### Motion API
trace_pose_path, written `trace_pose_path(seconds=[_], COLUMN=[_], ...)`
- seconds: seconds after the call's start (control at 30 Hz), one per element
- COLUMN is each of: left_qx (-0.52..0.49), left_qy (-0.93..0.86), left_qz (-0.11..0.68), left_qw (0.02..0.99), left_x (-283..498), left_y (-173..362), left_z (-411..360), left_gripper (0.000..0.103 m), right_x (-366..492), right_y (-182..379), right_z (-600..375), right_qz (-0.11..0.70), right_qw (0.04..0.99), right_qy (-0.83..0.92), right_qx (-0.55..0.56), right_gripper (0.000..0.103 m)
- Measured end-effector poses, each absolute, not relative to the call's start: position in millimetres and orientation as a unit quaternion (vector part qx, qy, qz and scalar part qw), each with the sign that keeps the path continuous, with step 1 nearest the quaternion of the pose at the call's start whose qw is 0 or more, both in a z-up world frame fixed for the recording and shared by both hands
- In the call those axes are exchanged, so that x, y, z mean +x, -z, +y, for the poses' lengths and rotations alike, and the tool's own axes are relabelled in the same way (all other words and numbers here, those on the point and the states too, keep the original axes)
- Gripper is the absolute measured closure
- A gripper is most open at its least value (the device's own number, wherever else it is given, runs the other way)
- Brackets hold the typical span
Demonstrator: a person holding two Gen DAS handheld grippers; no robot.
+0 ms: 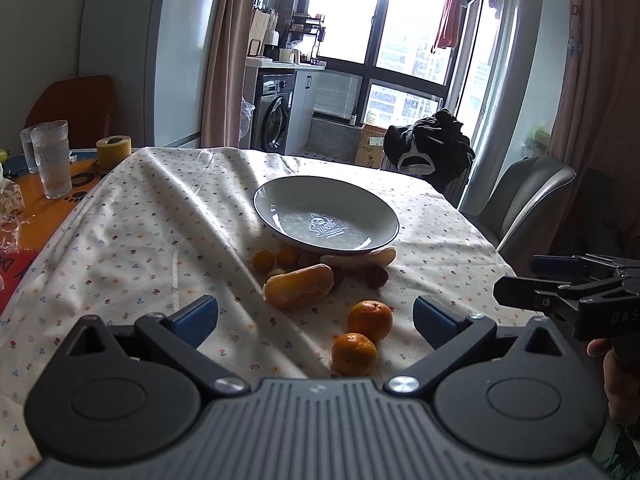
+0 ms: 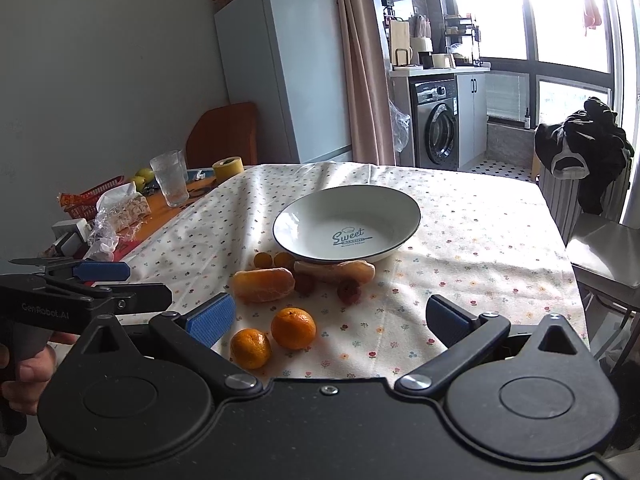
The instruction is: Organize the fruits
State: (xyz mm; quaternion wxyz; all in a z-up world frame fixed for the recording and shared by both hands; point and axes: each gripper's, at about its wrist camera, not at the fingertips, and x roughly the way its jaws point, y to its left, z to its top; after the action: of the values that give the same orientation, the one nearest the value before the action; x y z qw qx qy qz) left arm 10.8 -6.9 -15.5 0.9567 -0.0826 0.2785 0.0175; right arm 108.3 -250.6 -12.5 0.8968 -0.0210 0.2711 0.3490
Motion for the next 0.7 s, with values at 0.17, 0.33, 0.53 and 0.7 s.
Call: trace_pose_path(seconds=[0.17,0.33,0.53,0.7], left_qx=[-0.092,-0.103,-0.107,-0.109], left_qy=[-0.010,0.000,0.001,0.001], left_qz=[0.286,0.297,0.314,0.334], left_qw=[0.954,0.949,0.943,0.936], left_x=[18.9,29.2,38.8,46.2], left_y=[26.5,40.8,55.9,66.1], left_z=[-8.2,-10.4,-16.4,-18.5], left_gripper=[0.002,0.002,0.011,0.016], right_x=[115.9,121.9,128.7,137.0], right_y=[21.7,34.5,45.9,57.8], right_z=[-254.5,-257.9,-262.0,-262.3], right_qz=[0.276,0.286,0.295,0.312], right_qw=[0.899,0.903,0.902,0.894], right_qy=[-0.341,-0.322,-0.316,-0.322], right_qx=[-0.011,-0.016,-0.012,0.001], right_gripper=[0.000,0.000,0.000,0.000])
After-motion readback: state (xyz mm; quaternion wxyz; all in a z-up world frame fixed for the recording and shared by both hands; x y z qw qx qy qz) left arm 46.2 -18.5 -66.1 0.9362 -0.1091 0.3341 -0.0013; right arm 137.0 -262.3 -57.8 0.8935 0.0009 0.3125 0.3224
